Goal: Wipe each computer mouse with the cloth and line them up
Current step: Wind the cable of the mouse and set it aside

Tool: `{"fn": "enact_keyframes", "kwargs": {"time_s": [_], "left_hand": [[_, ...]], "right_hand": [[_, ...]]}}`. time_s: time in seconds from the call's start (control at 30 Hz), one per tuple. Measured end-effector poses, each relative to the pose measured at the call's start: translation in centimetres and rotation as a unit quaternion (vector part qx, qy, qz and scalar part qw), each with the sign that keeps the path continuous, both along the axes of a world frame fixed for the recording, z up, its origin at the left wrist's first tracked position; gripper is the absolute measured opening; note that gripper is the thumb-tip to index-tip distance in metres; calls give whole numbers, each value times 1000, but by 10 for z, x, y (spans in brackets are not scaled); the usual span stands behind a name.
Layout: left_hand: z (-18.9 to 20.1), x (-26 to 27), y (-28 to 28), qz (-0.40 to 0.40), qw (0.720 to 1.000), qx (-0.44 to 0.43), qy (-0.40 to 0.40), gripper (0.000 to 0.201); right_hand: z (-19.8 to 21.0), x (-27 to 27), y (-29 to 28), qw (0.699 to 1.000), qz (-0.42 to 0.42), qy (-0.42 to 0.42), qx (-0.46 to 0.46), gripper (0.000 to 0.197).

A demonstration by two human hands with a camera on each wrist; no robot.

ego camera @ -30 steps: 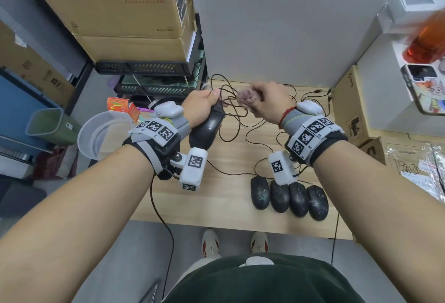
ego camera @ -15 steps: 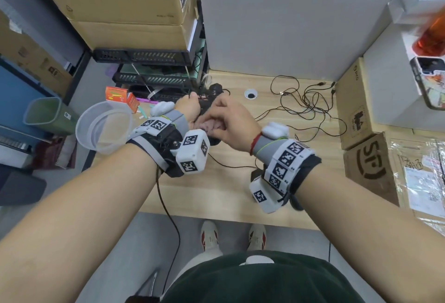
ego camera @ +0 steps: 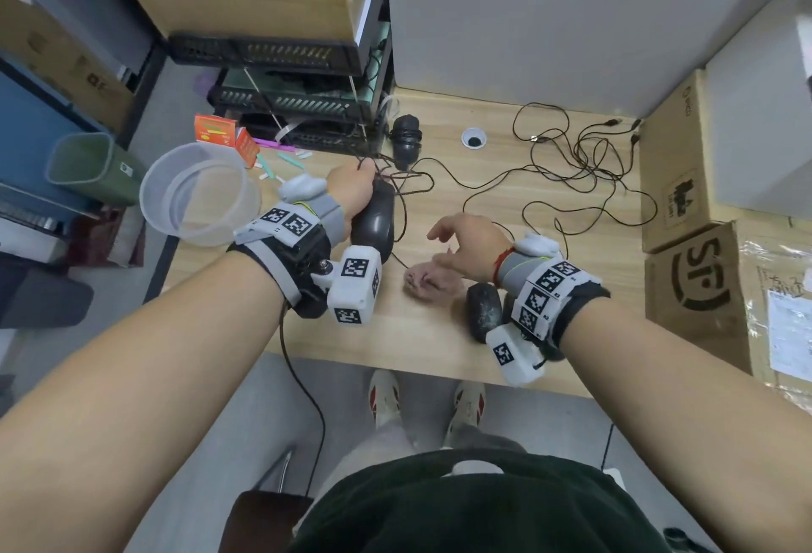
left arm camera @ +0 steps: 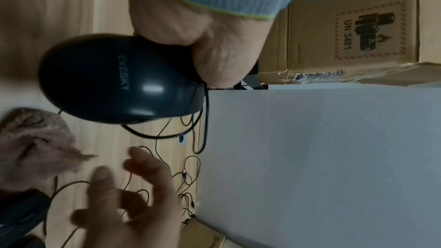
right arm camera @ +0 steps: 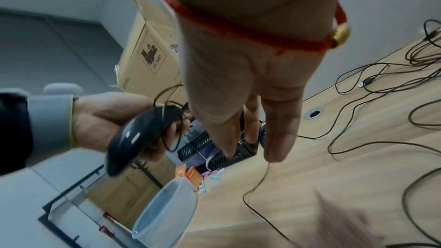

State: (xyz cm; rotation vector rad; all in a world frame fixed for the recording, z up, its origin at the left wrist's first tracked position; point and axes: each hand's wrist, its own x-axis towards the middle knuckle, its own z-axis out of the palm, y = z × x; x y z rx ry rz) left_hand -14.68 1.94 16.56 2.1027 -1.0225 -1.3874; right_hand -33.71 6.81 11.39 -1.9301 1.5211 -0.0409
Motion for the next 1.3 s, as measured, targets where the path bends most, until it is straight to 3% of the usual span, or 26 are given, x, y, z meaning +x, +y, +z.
{"fn": "enact_keyframes", "kwargs": {"time_s": [0.13, 0.2, 0.3, 0.4, 0.47, 0.53, 0.63, 0.8, 0.9, 1.03, 1.17, 1.3], "left_hand": [[-13, 1, 1, -28, 998, 54, 33, 110], [-7, -2, 0, -44, 996, 69, 42, 121], [6, -5, 1, -93, 994, 47, 41, 102], [20, -7, -4, -158, 985, 0, 62, 44], [37, -10, -7, -182, 979, -28, 91, 22], [56, -14, -10, -191, 974, -60, 103, 18], [77, -15, -17, -205, 969, -75, 117, 17], [109, -13, -23, -260, 953, -71, 138, 33], [115, -12, -22, -259, 959, -48, 103, 40], [113, -11, -21, -247, 966, -43, 62, 43], [115, -14, -18, -199, 963, -73, 165, 25], [116, -17, -20, -95, 943, -119, 295, 39]], "right_hand": [[12, 3, -15, 988, -109, -75, -84, 21], [24, 4, -27, 973, -186, -81, -109, 20], [38, 1, -41, 963, -232, -86, -106, 23], [54, 1, -46, 976, -142, -125, -107, 32], [64, 2, -49, 979, -71, -166, -97, 46], [72, 3, -50, 978, -30, -187, -88, 56], [76, 0, -56, 972, -31, -192, -134, 54], [94, -5, -71, 965, -101, -159, -183, 10], [103, -11, -80, 951, -175, -180, -181, 20], [114, -18, -85, 944, -195, -163, -213, 21], [115, -18, -83, 948, -193, -163, -194, 33], [103, -6, -73, 957, -160, -215, -110, 36]]}}
